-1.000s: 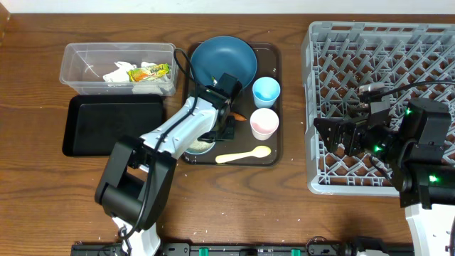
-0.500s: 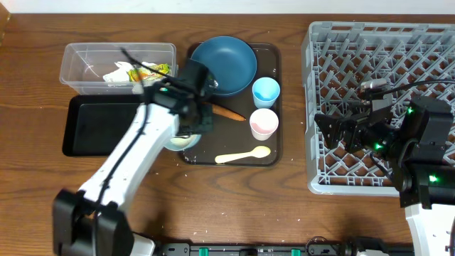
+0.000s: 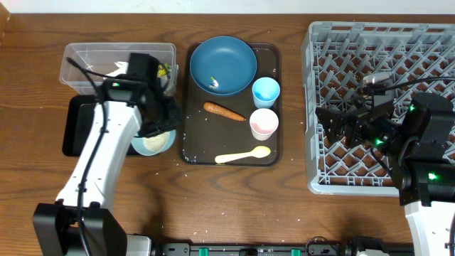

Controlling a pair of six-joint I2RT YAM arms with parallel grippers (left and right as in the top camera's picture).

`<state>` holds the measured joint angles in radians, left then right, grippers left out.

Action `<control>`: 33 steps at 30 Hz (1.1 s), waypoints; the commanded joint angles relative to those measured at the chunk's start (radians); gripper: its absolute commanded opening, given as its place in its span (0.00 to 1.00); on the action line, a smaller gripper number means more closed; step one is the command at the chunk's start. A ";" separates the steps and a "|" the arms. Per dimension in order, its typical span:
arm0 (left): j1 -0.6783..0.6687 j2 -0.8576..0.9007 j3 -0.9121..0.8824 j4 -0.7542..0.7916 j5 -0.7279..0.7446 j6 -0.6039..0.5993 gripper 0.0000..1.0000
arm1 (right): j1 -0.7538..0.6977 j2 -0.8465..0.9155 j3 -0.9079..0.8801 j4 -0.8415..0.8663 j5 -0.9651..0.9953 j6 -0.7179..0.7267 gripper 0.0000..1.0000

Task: Sort waste into correct bins and load items into the dishwasher rack
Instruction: 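Lift the rice bowl with the left gripper over the black tray, then tilt the bowl with the left gripper to pour rice onto the black tray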

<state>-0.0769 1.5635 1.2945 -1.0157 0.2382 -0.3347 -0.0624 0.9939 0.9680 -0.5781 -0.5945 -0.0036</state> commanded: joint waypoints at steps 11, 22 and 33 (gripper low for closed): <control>0.212 -0.015 0.021 -0.019 0.124 0.121 0.06 | -0.002 0.001 0.021 0.003 -0.008 0.018 0.99; 0.317 -0.015 0.021 -0.017 0.200 0.191 0.06 | -0.002 0.001 0.021 0.003 -0.009 0.027 0.99; 0.454 -0.013 0.020 0.020 0.331 0.250 0.06 | -0.002 0.001 0.021 -0.005 -0.009 0.026 0.99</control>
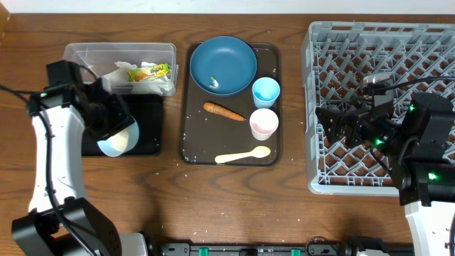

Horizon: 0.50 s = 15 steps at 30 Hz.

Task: Sort waste into correct bins and load items into the dishwasher rack
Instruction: 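Tilt the bowl with the left gripper to pour rice onto the black tray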

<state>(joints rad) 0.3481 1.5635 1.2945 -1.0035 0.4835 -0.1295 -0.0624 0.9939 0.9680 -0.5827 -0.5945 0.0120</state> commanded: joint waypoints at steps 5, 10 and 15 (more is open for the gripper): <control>0.091 0.017 0.019 0.076 0.217 0.048 0.06 | -0.002 0.001 0.021 -0.008 -0.009 0.010 0.99; 0.137 0.072 0.019 0.152 0.344 0.048 0.06 | -0.002 0.001 0.021 -0.020 -0.008 0.010 0.99; 0.190 0.150 0.019 0.203 0.479 0.048 0.06 | -0.002 0.001 0.020 -0.027 -0.008 0.010 0.99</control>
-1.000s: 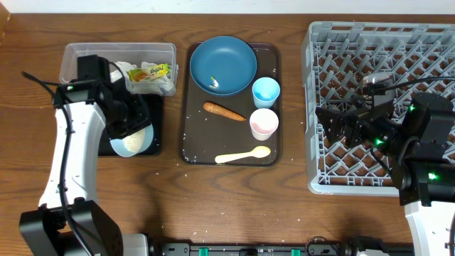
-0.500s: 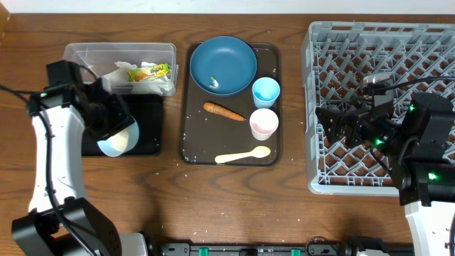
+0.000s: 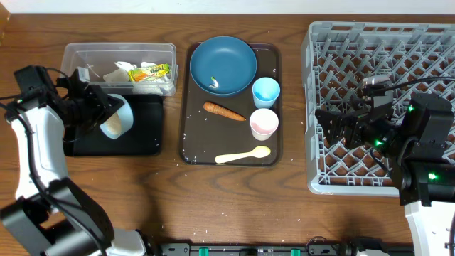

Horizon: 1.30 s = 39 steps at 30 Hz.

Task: Sort waste into correct bins and load items into the dishwasher rack
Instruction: 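Tilt the bowl with the left gripper to pour rice onto the black tray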

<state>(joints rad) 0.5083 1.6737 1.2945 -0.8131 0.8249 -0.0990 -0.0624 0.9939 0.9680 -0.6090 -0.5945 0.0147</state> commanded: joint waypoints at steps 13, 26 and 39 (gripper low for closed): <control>0.150 0.276 0.019 0.113 0.684 0.017 0.06 | -0.002 0.001 0.019 -0.012 -0.008 0.007 0.99; 0.188 0.278 0.019 0.112 0.748 -0.160 0.06 | -0.002 0.001 0.019 -0.015 -0.008 0.006 0.99; 0.187 0.265 0.019 0.080 0.748 -0.159 0.06 | -0.002 0.001 0.019 -0.016 -0.008 0.007 0.99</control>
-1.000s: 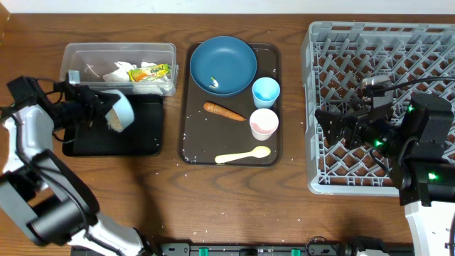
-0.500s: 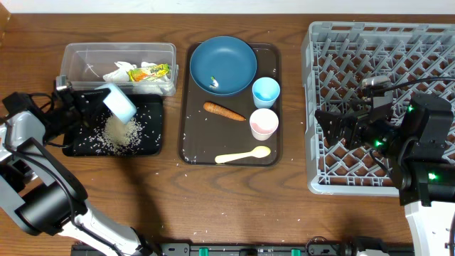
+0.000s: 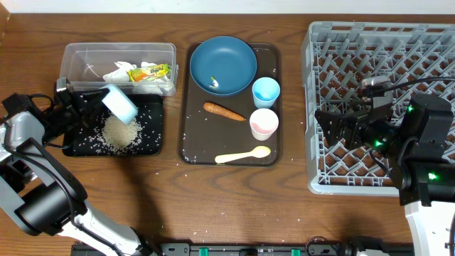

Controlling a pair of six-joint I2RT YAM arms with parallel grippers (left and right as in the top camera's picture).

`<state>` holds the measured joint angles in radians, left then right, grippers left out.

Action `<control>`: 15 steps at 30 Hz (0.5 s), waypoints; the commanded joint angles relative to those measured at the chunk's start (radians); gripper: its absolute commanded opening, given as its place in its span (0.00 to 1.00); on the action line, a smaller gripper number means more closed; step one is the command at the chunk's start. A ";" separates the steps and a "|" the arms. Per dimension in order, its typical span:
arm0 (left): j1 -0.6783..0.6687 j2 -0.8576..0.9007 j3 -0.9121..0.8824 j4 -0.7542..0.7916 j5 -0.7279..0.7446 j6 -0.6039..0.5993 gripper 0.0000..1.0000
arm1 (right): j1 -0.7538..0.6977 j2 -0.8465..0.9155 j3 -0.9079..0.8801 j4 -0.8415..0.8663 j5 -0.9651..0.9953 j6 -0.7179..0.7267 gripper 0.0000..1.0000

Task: Sort waste into correct bins and load items into the dishwasher rack
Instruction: 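Tilt the bowl with the left gripper to pour rice onto the black tray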

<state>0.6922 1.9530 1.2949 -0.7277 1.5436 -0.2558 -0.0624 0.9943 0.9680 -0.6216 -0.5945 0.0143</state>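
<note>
My left gripper (image 3: 99,102) is shut on the rim of a light blue bowl (image 3: 119,104), held upended above the black tray (image 3: 148,142). Under the bowl, a heap of rice (image 3: 121,131) lies on that tray, with grains scattered around it. A brown serving tray (image 3: 192,142) carries a blue plate (image 3: 222,65), a blue cup (image 3: 266,91), a white cup (image 3: 264,123), a carrot (image 3: 224,111) and a yellow spoon (image 3: 243,154). My right gripper (image 3: 333,125) hangs open and empty over the grey dishwasher rack (image 3: 316,107).
A clear plastic bin (image 3: 85,53) with wrappers and crumpled paper stands behind the black tray. The rack fills the right side of the wooden table. Loose grains lie on the wood by the brown tray's left edge.
The bowl was tipped on its side over the black tray with no rice below. Now it is upended and the rice lies heaped on the tray. The right arm is unchanged.
My left gripper held the rice-filled bowl upright at the black tray's right edge. Then the bowl was over the tray, tilting. Then it lay on its side, further left. Now it is turned over, its rice is on the tray. The right arm has stayed put.
</note>
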 commanded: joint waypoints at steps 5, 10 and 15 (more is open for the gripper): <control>0.004 -0.058 0.018 -0.014 0.018 -0.002 0.06 | -0.002 0.001 0.019 -0.007 -0.008 0.007 0.99; 0.010 -0.097 0.018 -0.029 0.019 -0.016 0.06 | -0.002 0.001 0.019 -0.011 -0.008 0.008 0.99; 0.010 -0.138 0.018 -0.041 0.029 -0.016 0.06 | -0.002 0.001 0.019 -0.019 -0.008 0.008 0.99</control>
<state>0.6941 1.8534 1.2949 -0.7567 1.5459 -0.2661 -0.0624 0.9943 0.9680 -0.6369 -0.5945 0.0147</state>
